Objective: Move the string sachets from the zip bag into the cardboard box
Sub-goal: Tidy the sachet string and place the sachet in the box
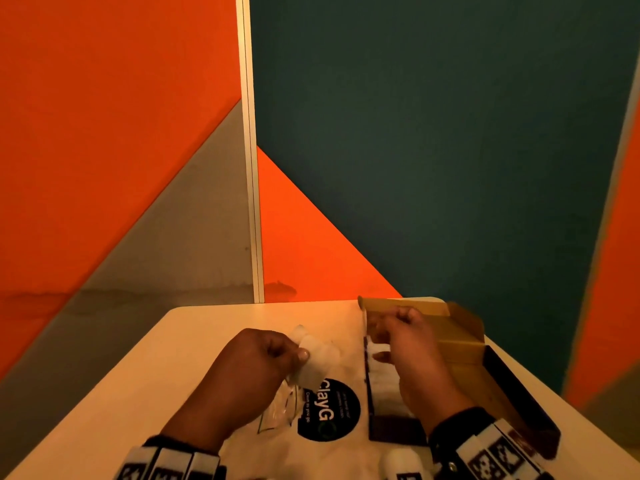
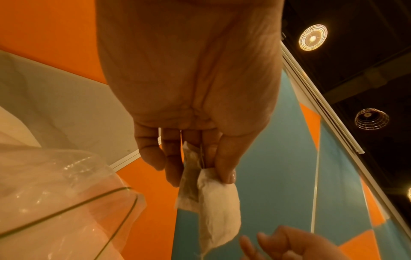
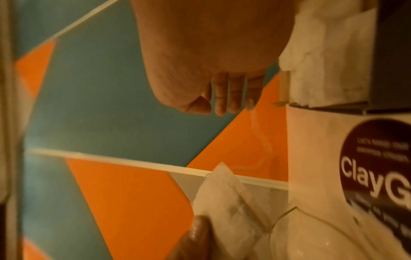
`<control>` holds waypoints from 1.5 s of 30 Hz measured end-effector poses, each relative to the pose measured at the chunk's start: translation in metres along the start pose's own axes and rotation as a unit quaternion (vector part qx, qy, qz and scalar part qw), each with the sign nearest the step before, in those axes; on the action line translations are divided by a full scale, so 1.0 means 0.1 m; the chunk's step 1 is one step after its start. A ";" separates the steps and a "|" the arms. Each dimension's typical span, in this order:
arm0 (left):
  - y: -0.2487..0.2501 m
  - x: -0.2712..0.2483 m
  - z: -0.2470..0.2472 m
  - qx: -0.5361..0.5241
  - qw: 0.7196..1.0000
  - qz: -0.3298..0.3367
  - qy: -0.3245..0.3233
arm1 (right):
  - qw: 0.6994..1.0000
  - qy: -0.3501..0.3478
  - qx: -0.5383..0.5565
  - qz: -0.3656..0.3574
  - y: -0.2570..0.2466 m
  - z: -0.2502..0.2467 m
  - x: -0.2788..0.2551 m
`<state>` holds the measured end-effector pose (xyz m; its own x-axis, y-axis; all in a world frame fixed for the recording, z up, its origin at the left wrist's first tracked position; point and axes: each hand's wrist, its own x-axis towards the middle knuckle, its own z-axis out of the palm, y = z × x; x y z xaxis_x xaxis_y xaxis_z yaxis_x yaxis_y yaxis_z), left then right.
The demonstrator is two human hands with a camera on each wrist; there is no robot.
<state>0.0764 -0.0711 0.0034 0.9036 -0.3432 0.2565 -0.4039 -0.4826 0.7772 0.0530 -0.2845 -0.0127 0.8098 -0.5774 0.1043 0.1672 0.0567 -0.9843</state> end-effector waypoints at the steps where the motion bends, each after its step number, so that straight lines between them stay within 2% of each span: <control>1: 0.00 0.00 0.00 -0.003 1.000 0.000 0.002 | 0.999 0.012 -0.029 -0.041 -0.01 0.01 -0.02; 4: 0.00 -0.01 0.01 -0.036 0.999 -0.002 0.008 | 0.980 -0.034 -0.089 -0.172 -0.07 0.07 -0.17; 6: 0.02 -0.02 0.02 -0.074 0.997 -0.005 0.015 | 0.964 -0.097 -0.127 -0.212 -0.10 0.11 -0.28; 8: 0.03 -0.02 0.01 -0.109 0.994 -0.008 0.031 | 0.956 -0.154 -0.140 -0.208 -0.10 0.16 -0.36; 12: 0.04 -0.01 0.01 -0.189 0.980 -0.019 0.057 | 0.964 -0.209 -0.057 -0.152 -0.07 0.20 -0.40; 16: 0.03 0.00 0.05 -0.242 0.969 -0.018 0.045 | 0.950 -0.256 -0.075 -0.164 -0.04 0.30 -0.49; 20: 0.03 0.02 0.08 -0.264 0.963 -0.020 0.047 | 0.961 -0.220 -0.081 -0.146 -0.02 0.34 -0.47; 26: 0.04 -0.01 0.10 -0.239 0.971 -0.004 0.016 | 0.978 -0.179 -0.033 -0.100 -0.06 0.29 -0.41; 35: -0.01 0.03 -0.01 -0.255 0.962 -0.013 0.099 | 0.994 -0.069 0.034 -0.079 -0.13 0.12 -0.20; 37: -0.01 0.03 -0.04 -0.250 0.963 -0.009 0.102 | 0.996 -0.040 0.018 -0.078 -0.15 0.09 -0.16; 39: -0.01 0.02 -0.07 -0.239 0.965 -0.002 0.104 | 0.994 -0.015 -0.046 -0.094 -0.15 0.06 -0.15; 40: -0.01 0.02 -0.07 -0.236 0.967 0.001 0.101 | 0.992 -0.017 -0.075 -0.103 -0.14 0.05 -0.15; 42: 0.00 0.01 -0.07 -0.233 0.969 0.004 0.079 | 0.986 -0.066 -0.105 -0.109 -0.13 0.07 -0.19; 45: 0.02 0.01 -0.05 -0.235 0.971 0.019 0.024 | 0.963 -0.215 -0.145 -0.075 -0.15 0.12 -0.31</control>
<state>0.0768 -0.0682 0.0077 0.8996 -0.3102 0.3075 -0.3368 -0.0446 0.9405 0.0322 -0.2571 0.0003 0.9572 -0.1677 0.2359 0.1863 -0.2666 -0.9456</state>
